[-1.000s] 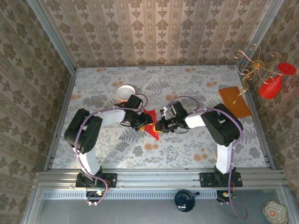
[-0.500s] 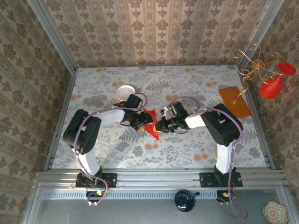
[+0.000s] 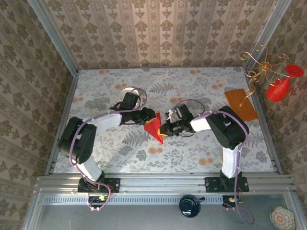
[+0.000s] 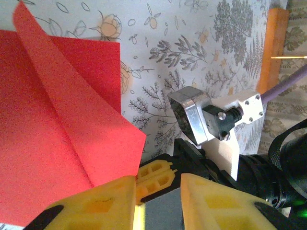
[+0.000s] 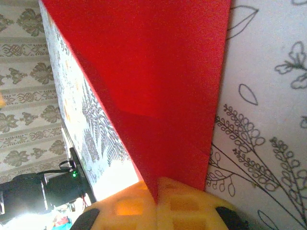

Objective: Fold a paper plane with a square sheet of paper (pick it up from the middle)
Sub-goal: Fourth fold the wing at the center of the table.

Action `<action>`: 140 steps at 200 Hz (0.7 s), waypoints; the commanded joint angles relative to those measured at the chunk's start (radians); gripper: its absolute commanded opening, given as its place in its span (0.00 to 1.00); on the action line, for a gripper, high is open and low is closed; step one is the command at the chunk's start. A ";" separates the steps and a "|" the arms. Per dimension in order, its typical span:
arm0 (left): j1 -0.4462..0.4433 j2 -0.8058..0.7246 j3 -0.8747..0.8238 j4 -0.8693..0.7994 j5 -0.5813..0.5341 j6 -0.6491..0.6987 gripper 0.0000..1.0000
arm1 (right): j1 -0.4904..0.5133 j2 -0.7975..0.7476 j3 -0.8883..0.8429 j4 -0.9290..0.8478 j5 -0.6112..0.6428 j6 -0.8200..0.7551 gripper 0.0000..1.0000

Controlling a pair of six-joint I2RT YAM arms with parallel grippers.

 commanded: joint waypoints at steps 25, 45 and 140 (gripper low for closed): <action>0.016 0.064 -0.017 0.051 0.050 -0.021 0.30 | -0.018 0.034 -0.037 -0.025 0.015 0.010 0.03; 0.028 0.062 -0.039 0.041 0.017 -0.041 0.30 | -0.021 0.034 -0.041 -0.015 0.012 0.012 0.03; -0.010 0.143 0.060 -0.182 -0.114 0.061 0.49 | -0.023 0.036 -0.041 -0.010 0.007 0.014 0.03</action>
